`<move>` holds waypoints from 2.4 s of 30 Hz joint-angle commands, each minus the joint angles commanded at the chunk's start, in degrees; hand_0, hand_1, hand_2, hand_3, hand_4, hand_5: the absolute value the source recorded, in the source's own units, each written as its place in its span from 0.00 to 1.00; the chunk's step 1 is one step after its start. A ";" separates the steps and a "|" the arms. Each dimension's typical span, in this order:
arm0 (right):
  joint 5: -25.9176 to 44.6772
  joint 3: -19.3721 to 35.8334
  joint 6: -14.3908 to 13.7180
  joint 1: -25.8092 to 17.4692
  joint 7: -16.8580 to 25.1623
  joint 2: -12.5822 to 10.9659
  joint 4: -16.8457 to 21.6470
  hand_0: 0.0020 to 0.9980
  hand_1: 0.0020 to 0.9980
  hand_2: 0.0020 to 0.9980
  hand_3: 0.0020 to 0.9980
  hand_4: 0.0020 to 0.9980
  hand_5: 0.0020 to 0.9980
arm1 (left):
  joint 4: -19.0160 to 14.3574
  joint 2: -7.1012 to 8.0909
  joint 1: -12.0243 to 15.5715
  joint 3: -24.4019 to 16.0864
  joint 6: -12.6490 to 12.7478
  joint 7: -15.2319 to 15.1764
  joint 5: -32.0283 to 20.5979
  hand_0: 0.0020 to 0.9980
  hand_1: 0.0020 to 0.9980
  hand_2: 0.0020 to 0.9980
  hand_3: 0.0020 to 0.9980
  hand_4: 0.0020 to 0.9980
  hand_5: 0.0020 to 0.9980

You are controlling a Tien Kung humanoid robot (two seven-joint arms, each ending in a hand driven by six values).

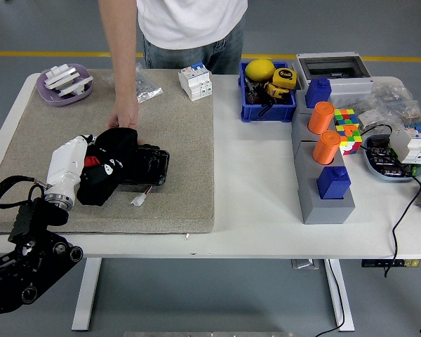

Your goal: Pick the rag up,wipe the panel,place it on the desk

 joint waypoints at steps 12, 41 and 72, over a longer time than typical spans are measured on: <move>0.20 -0.08 -0.07 0.18 -0.04 -0.08 0.07 0.71 0.63 0.69 0.64 1.00 0.56 | 2.19 1.10 0.22 -3.90 -0.35 0.34 0.45 0.29 0.20 0.47 0.45 0.17 0.00; 0.90 -0.53 -0.21 0.99 -0.02 -0.23 0.19 0.71 0.63 0.68 0.64 1.00 0.56 | 9.03 4.79 0.30 -12.60 0.12 -2.73 -2.06 0.29 0.20 0.46 0.44 0.15 0.00; -0.05 -0.21 -0.34 0.90 -0.17 0.07 0.21 0.71 0.63 0.68 0.64 1.00 0.57 | 14.77 6.31 -0.17 -10.57 -6.77 -5.51 -5.71 0.48 0.66 0.61 0.57 0.87 0.14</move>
